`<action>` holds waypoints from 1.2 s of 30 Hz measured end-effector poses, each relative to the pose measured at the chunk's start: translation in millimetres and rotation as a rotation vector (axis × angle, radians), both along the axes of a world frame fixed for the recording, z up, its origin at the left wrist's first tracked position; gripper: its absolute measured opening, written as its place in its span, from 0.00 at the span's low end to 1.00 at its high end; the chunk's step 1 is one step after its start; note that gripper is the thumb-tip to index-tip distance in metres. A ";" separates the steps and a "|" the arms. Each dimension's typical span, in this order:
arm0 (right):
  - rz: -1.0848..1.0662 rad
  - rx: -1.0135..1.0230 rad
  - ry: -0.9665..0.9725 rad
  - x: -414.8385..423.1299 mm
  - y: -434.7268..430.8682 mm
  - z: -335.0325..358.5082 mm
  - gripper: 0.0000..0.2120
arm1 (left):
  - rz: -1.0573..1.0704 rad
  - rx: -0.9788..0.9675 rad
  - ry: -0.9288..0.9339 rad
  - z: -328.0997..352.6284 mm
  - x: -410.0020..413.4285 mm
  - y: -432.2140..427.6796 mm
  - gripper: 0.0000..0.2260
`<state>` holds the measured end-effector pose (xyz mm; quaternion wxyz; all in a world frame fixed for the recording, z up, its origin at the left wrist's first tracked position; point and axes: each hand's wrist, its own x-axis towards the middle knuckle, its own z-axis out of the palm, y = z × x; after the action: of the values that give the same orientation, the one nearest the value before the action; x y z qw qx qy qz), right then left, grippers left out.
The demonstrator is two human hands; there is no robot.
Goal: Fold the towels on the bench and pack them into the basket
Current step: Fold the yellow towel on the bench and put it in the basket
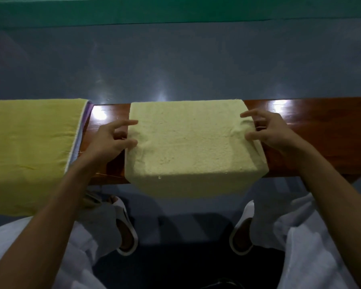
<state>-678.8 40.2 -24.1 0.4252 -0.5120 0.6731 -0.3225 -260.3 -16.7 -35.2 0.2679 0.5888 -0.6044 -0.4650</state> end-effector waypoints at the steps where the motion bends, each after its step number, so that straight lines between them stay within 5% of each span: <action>1: 0.012 -0.009 0.033 0.1 0.1 -1.9 0.25 | -0.027 -0.015 -0.022 -0.8 -0.7 0.7 0.24; 16: -0.132 -0.223 0.399 -3.5 1.4 -9.4 0.15 | 0.045 -0.341 -0.279 -6.1 1.9 1.8 0.14; 22: -0.248 -0.235 0.335 -13.4 1.3 -12.3 0.08 | 0.105 -0.411 -0.288 -3.2 6.0 2.5 0.10; 26: -0.225 -0.231 0.333 -17.7 3.5 -8.3 0.06 | 0.134 -0.388 -0.223 1.6 5.2 7.0 0.07; 32: -0.123 -0.273 0.630 -10.0 6.7 -0.4 0.04 | 0.194 -0.293 -0.222 7.9 -2.1 13.0 0.03; 36: -0.249 -0.221 0.384 5.3 3.7 3.9 0.01 | 0.200 -0.052 0.021 18.1 -11.6 12.9 0.05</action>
<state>-673.6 44.0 -20.2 0.1881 -0.5205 0.7599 -0.3409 -271.8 -3.8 -17.1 0.3345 0.6342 -0.5516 -0.4262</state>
